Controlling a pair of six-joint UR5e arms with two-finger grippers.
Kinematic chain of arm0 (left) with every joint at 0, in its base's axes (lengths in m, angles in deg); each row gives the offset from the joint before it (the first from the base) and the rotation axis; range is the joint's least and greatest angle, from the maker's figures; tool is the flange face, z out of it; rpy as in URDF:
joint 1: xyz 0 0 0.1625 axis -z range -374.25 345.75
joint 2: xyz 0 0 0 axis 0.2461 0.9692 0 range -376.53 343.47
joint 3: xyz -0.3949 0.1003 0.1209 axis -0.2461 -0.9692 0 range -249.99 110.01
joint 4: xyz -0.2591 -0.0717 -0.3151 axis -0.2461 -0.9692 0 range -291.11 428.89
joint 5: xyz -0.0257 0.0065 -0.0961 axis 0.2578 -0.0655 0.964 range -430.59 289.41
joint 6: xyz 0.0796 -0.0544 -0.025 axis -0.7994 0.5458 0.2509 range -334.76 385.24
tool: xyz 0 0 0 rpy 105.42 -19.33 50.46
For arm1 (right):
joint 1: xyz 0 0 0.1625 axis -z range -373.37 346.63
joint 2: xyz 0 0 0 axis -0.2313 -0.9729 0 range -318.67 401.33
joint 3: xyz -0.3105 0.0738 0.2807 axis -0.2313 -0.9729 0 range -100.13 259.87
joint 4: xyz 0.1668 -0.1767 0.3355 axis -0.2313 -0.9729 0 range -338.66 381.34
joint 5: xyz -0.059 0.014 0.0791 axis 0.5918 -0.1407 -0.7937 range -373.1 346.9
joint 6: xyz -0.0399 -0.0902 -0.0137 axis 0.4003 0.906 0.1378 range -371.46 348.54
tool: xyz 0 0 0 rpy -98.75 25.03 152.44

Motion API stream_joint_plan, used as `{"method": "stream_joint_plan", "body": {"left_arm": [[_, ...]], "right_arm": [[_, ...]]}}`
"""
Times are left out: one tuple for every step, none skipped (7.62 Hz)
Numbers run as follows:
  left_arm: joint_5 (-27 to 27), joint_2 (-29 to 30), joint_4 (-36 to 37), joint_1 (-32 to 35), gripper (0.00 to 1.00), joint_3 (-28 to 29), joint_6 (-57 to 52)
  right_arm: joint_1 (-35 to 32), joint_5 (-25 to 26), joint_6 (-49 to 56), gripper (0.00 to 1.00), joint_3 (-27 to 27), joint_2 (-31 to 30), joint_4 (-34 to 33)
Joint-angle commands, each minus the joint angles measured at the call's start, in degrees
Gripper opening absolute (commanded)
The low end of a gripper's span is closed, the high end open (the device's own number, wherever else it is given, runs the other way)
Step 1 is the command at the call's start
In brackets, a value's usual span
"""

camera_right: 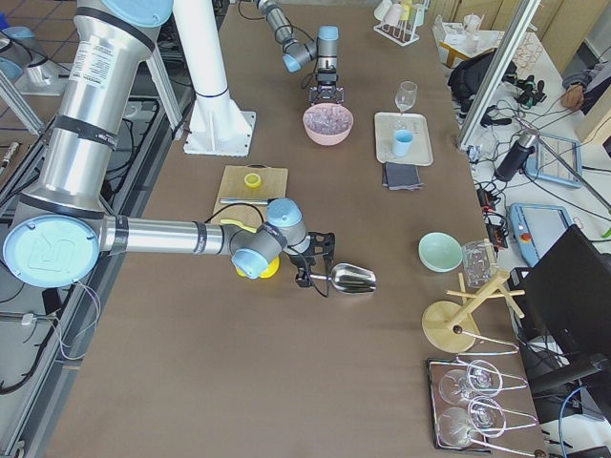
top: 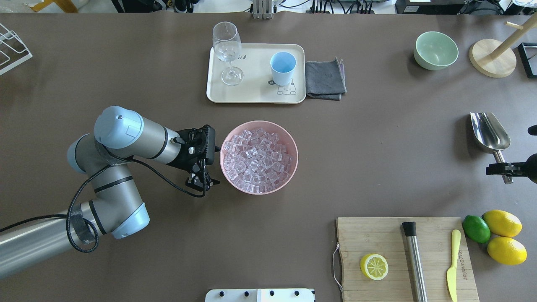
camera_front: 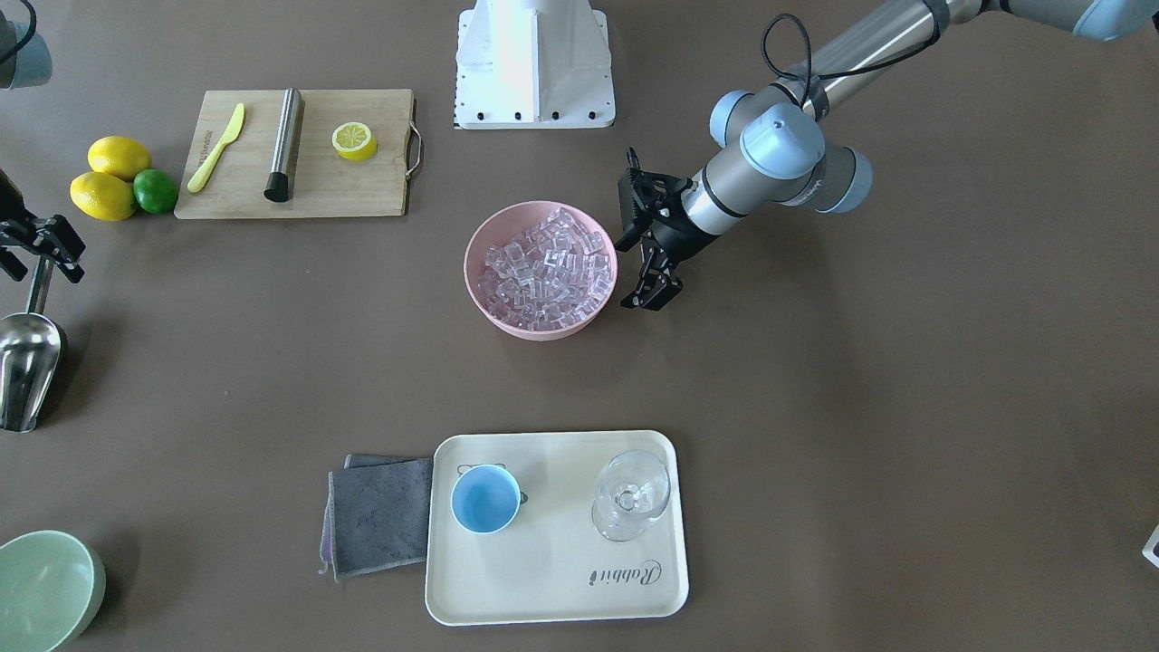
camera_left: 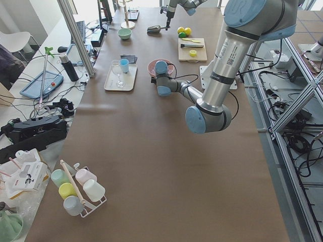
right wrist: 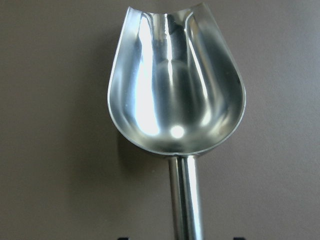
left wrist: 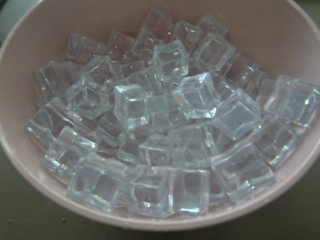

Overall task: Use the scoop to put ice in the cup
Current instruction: 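Hold the pink bowl with the left gripper while the right gripper grasps the metal scoop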

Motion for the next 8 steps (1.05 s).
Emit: {"method": "stream_joint_plan", "body": {"left_arm": [[0.0,0.12,0.02,0.0,0.99,0.08,0.0],[0.0,0.12,0.02,0.0,0.99,0.08,0.0],[0.0,0.03,0.02,0.0,0.99,0.08,0.0],[0.0,0.03,0.02,0.0,0.99,0.08,0.0],[0.0,0.03,0.02,0.0,0.99,0.08,0.0],[0.0,0.03,0.02,0.0,0.99,0.08,0.0],[0.0,0.03,-0.06,0.0,0.99,0.08,0.0],[0.0,0.03,0.02,0.0,0.99,0.08,0.0]], "right_arm": [[0.36,0.05,0.58,0.64,-0.87,-0.26,1.43],[0.45,0.05,0.58,0.58,-1.49,-0.26,2.31],[0.53,0.05,0.58,0.52,-1.76,-0.26,2.32],[0.62,0.05,0.58,0.49,-1.85,-0.35,2.32],[0.71,0.05,0.58,0.5,-1.76,-0.61,2.41],[0.71,0.05,0.58,0.49,-1.67,-0.7,2.5],[0.71,0.05,0.58,0.41,-1.58,-0.7,2.5],[0.71,0.05,0.5,0.21,-1.58,-0.7,2.5]]}}
